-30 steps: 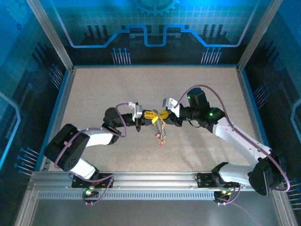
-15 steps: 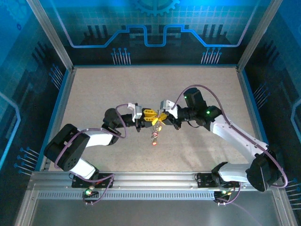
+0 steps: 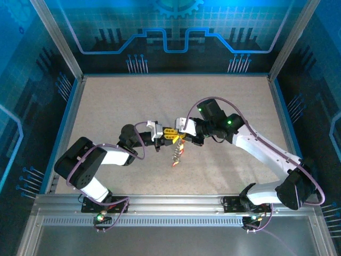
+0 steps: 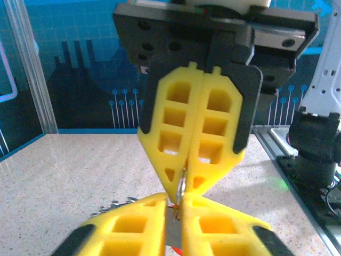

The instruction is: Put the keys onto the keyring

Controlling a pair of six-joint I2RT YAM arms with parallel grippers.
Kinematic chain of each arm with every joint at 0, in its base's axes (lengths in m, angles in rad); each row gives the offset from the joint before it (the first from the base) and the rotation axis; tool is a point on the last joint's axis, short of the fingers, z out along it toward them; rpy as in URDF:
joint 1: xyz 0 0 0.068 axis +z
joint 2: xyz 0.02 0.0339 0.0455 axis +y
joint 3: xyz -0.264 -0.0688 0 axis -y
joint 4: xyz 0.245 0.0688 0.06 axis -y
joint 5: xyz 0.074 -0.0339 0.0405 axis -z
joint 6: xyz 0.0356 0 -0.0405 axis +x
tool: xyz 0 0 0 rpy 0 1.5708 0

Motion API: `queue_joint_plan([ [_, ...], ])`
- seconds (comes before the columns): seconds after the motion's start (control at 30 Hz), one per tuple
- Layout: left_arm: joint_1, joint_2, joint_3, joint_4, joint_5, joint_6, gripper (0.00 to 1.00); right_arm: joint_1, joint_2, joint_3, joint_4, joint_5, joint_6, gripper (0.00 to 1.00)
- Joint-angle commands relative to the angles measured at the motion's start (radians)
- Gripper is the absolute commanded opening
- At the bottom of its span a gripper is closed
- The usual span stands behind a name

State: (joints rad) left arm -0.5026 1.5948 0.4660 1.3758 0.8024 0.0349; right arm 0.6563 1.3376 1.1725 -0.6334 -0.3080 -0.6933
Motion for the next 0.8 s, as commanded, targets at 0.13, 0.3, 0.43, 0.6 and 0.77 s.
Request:
queue_joint_plan([
  [0.13, -0.005, 0.019, -0.009, 0.022, 0.001, 0.029, 0.09, 0.041, 0.018, 0.064, -0.054, 0.022, -0.045, 0.00],
  [0.3, -0.004, 0.028, -0.003, 0.019, -0.008, 0.030, 0.00, 0.067, 0.035, 0.083, -0.073, 0.062, -0.065, 0.00],
  [0.43, -0.005, 0.027, -0.003, 0.020, -0.003, 0.032, 0.00, 0.061, 0.027, 0.078, -0.057, 0.030, -0.061, 0.00],
  [0.6, 0.016, -0.006, -0.009, 0.023, -0.022, -0.028, 0.00, 0.003, -0.017, 0.030, -0.011, -0.090, -0.040, 0.18],
  [0.77, 0.038, -0.045, -0.005, 0.023, -0.013, -0.087, 0.00, -0.039, -0.076, -0.048, 0.056, -0.160, -0.023, 0.24],
])
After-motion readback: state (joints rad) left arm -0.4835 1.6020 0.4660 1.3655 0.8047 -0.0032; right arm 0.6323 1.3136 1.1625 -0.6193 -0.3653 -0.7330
